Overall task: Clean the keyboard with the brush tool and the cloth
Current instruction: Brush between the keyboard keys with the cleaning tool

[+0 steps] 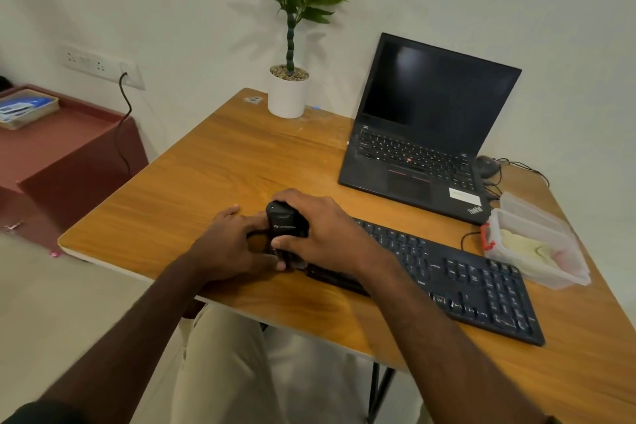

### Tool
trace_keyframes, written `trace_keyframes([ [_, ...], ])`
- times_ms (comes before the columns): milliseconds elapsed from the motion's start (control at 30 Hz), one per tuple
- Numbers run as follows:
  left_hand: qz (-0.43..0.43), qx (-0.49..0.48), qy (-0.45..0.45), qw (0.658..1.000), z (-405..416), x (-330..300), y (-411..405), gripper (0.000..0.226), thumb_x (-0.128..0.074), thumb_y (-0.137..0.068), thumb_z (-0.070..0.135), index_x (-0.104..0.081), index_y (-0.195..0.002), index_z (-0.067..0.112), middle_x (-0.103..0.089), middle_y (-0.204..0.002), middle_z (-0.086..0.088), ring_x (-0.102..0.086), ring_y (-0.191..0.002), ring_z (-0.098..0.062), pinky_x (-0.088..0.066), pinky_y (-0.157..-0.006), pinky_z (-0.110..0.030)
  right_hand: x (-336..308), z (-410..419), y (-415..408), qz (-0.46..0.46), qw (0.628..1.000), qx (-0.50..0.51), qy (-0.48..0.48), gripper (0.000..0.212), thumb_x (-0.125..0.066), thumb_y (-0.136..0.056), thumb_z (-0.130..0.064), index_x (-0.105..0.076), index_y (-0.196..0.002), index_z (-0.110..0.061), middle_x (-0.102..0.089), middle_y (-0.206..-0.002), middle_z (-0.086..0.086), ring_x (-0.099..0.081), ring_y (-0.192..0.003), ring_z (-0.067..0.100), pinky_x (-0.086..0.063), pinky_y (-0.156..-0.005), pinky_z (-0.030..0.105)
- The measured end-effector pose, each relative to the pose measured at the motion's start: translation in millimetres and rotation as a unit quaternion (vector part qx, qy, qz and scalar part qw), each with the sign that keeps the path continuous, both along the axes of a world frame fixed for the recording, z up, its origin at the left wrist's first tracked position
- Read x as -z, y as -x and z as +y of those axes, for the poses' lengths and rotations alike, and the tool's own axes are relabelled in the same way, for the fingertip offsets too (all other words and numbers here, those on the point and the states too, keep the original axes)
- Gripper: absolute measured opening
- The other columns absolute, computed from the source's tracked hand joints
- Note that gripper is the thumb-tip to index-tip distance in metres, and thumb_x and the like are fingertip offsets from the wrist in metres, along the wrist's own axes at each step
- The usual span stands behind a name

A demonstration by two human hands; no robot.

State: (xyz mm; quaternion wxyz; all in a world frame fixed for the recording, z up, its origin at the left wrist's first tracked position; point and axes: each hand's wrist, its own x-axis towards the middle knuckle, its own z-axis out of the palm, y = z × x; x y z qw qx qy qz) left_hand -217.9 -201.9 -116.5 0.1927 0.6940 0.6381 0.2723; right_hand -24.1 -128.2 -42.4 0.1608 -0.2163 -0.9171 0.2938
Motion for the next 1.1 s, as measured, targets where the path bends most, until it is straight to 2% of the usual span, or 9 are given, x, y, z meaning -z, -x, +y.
trace_keyframes([
  [67,0.01,-0.004,0.01,1.0,-1.6,-0.7,0.1,0.089,-0.059,-0.058,0.085,-0.046,-0.137,0.046,-0.04,-0.141,0.028,-0.018,-0.123,0.027,-0.004,-0.121,-0.033,-7.1,12.6,-11.4,-0.007,1.0,0.015,0.025,0.047,-0.079,-0.085,-0.029,-0.055,-0.126,-0.03,-0.065,-0.113,-0.01,-0.062,-0.102,0.006,-0.058,-0.085,0.036],
  [133,0.014,0.003,0.01,1.0,-1.5,0.1,1.0,0.1,-0.056,-0.058,0.089,-0.035,-0.145,0.045,-0.029,-0.148,0.028,-0.004,-0.121,0.036,-0.002,-0.122,-0.034,-7.6,17.4,-20.2,0.043,0.997,0.052,0.036,0.047,-0.079,-0.085,-0.029,-0.055,-0.126,-0.029,-0.064,-0.112,-0.011,-0.062,-0.101,0.004,-0.058,-0.083,0.03],
  [233,0.019,0.004,0.015,1.0,-2.3,-2.8,-1.1,0.105,-0.048,-0.053,0.097,-0.03,-0.145,0.047,-0.025,-0.147,0.03,-0.011,-0.129,0.026,0.0,-0.119,-0.028,2.8,9.2,-21.3,0.093,0.992,0.077,0.034,0.048,-0.079,-0.086,-0.029,-0.053,-0.127,-0.028,-0.063,-0.112,-0.011,-0.062,-0.1,0.006,-0.058,-0.081,0.028],
  [367,0.012,-0.011,0.02,1.0,-4.6,-7.4,-5.1,0.106,-0.049,-0.049,0.096,-0.029,-0.141,0.047,-0.027,-0.148,0.024,-0.018,-0.13,0.01,-0.002,-0.118,-0.027,11.4,1.3,-27.4,0.054,0.998,0.021,0.029,0.052,-0.076,-0.088,-0.028,-0.051,-0.134,-0.026,-0.062,-0.123,-0.008,-0.062,-0.109,0.01,-0.058,-0.086,0.037],
  [500,0.029,-0.006,0.023,0.999,-4.1,-5.3,-3.8,0.103,-0.05,-0.055,0.093,-0.032,-0.146,0.048,-0.022,-0.148,0.033,-0.015,-0.134,0.016,-0.001,-0.12,-0.028,-0.6,16.4,-63.6,-0.006,0.997,0.009,0.072,0.05,-0.078,-0.087,-0.025,-0.054,-0.131,-0.026,-0.064,-0.118,-0.01,-0.064,-0.107,0.007,-0.058,-0.085,0.03],
  [600,0.037,-0.006,0.016,0.999,-1.9,-2.0,-1.4,0.1,-0.047,-0.057,0.095,-0.032,-0.145,0.05,-0.023,-0.15,0.032,-0.013,-0.131,0.021,-0.002,-0.122,-0.034,-9.0,23.1,-87.1,0.037,0.992,0.058,0.101,0.048,-0.08,-0.085,-0.019,-0.057,-0.128,-0.022,-0.063,-0.114,-0.011,-0.063,-0.104,0.001,-0.054,-0.079,0.018],
  [733,0.036,-0.014,0.003,0.999,-0.2,2.9,-1.6,0.101,-0.045,-0.058,0.098,-0.037,-0.145,0.047,-0.029,-0.15,0.03,-0.013,-0.128,0.027,-0.006,-0.122,-0.037,-3.7,12.0,-75.3,0.153,0.98,0.11,0.066,0.049,-0.079,-0.086,-0.017,-0.055,-0.128,-0.021,-0.06,-0.112,-0.012,-0.061,-0.102,0.002,-0.054,-0.078,0.018],
  [900,0.04,-0.028,-0.01,0.999,-1.7,-0.5,-7.8,0.102,-0.042,-0.06,0.097,-0.041,-0.146,0.042,-0.032,-0.148,0.029,-0.024,-0.132,0.016,-0.008,-0.12,-0.032,13.5,-1.2,-60.8,0.107,0.993,0.041,0.041,0.049,-0.076,-0.089,-0.027,-0.055,-0.133,-0.021,-0.061,-0.123,-0.011,-0.062,-0.109,0.009,-0.056,-0.086,0.029],
  [1100,0.035,-0.032,0.003,0.999,-2.8,-3.1,-8.8,0.102,-0.042,-0.058,0.097,-0.038,-0.145,0.045,-0.028,-0.148,0.031,-0.021,-0.131,0.014,-0.004,-0.117,-0.027,6.4,6.6,-113.4,0.054,0.997,0.027,0.054,0.048,-0.076,-0.089,-0.027,-0.056,-0.132,-0.022,-0.064,-0.118,-0.009,-0.064,-0.107,0.015,-0.059,-0.081,0.032],
])
